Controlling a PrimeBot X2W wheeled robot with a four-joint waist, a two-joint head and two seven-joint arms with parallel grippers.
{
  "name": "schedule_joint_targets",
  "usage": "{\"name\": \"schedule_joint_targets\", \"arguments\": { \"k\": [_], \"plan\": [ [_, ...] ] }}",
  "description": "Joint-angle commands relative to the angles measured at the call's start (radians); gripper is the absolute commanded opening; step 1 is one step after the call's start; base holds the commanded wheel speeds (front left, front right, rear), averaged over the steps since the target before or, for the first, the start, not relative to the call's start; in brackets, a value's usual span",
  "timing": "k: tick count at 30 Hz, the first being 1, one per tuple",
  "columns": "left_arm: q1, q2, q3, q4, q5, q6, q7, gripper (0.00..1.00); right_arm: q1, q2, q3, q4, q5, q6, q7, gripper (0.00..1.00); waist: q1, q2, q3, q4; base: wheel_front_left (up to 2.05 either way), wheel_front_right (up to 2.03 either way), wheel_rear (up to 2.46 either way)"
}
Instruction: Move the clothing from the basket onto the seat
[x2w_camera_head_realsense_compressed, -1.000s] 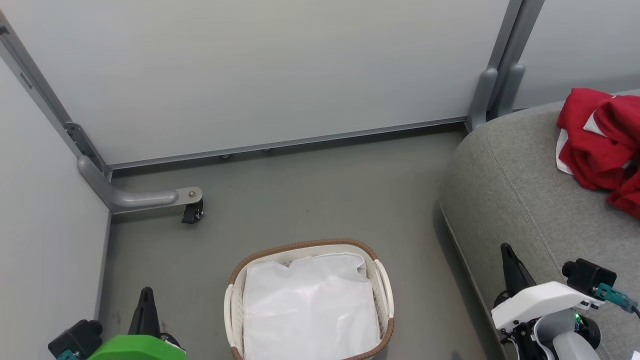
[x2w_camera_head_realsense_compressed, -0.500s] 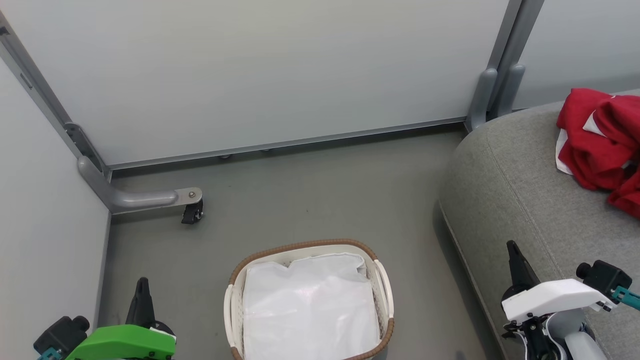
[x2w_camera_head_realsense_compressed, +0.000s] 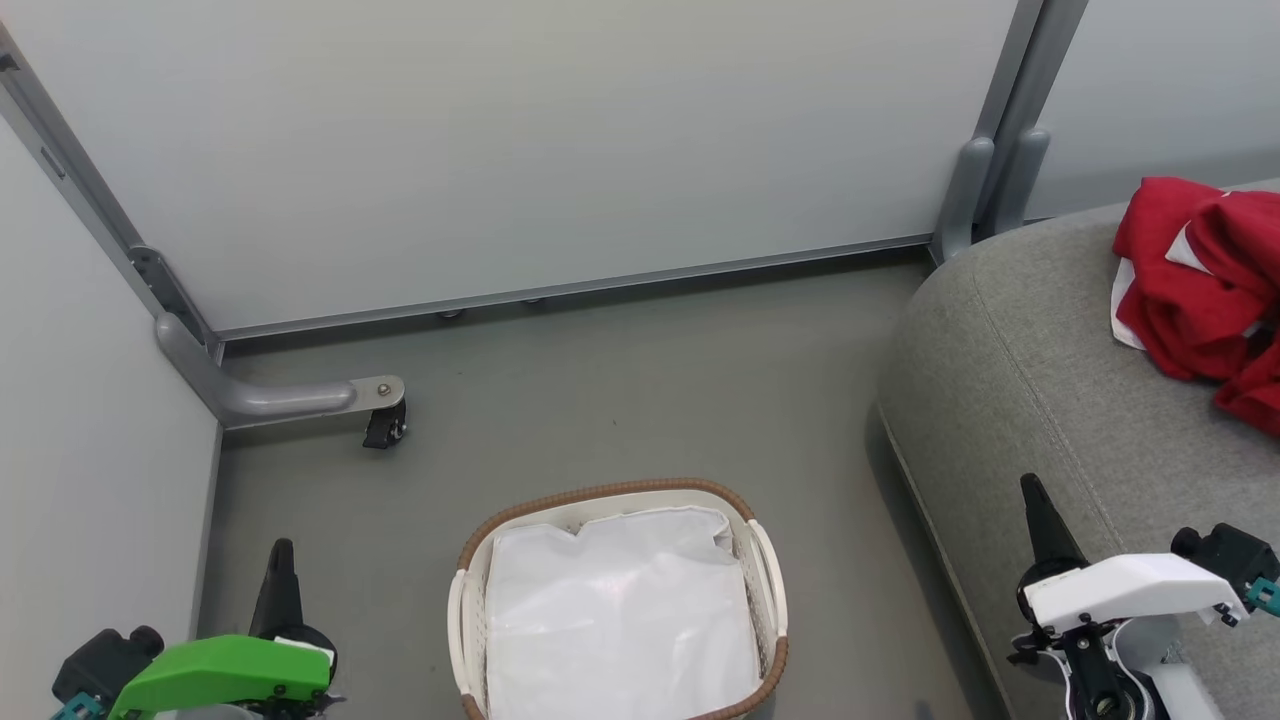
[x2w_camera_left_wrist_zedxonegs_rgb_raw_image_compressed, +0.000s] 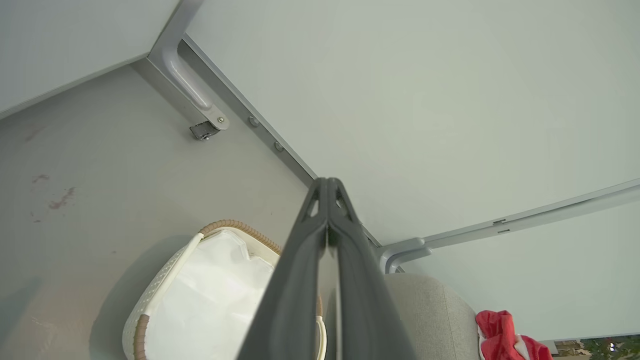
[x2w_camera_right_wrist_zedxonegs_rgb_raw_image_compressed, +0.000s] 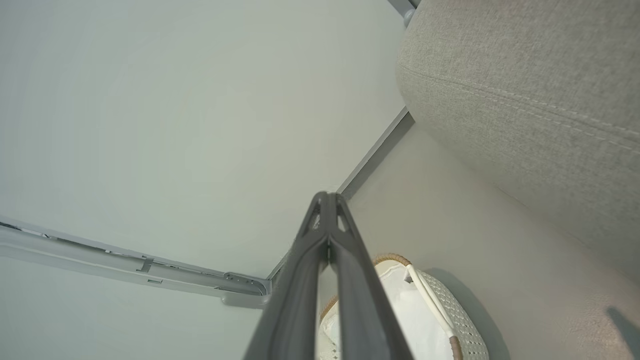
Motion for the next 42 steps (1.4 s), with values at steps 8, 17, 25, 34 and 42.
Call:
{"name": "schedule_joint_targets", "arguments": {
  "k": [8, 17, 25, 34, 42],
  "plan": [
    [-0.033, 0.007, 0.011, -0.026, -0.103, -0.006, 0.027, 0.00, 0.005, -0.008, -0.012, -0.033, 0.106, -0.001, 0.029, 0.00, 0.0000, 0.0000, -0.001, 0.000, 0.00, 0.00, 0.00],
    [-0.042, 0.008, 0.016, -0.039, -0.192, -0.007, 0.051, 0.00, 0.009, -0.008, -0.019, -0.050, 0.196, -0.001, 0.052, 0.00, 0.0000, 0.0000, -0.001, 0.000, 0.00, 0.00, 0.00],
    [-0.045, 0.008, 0.021, -0.049, -0.264, -0.007, 0.070, 0.00, 0.013, -0.009, -0.025, -0.064, 0.271, -0.001, 0.072, 0.00, 0.0000, 0.0000, -0.002, -0.001, 0.00, 0.00, 0.00],
    [-0.052, 0.009, 0.027, -0.062, -0.340, -0.008, 0.092, 0.00, 0.016, -0.010, -0.031, -0.079, 0.350, -0.001, 0.093, 0.00, 0.0000, 0.0000, -0.002, -0.001, 0.00, 0.00, 0.00],
    [-0.056, 0.009, 0.031, -0.070, -0.402, -0.008, 0.109, 0.00, 0.020, -0.010, -0.037, -0.092, 0.414, -0.001, 0.109, 0.00, 0.0000, 0.0000, -0.003, -0.001, 0.00, 0.00, 0.00]
  ]
}}
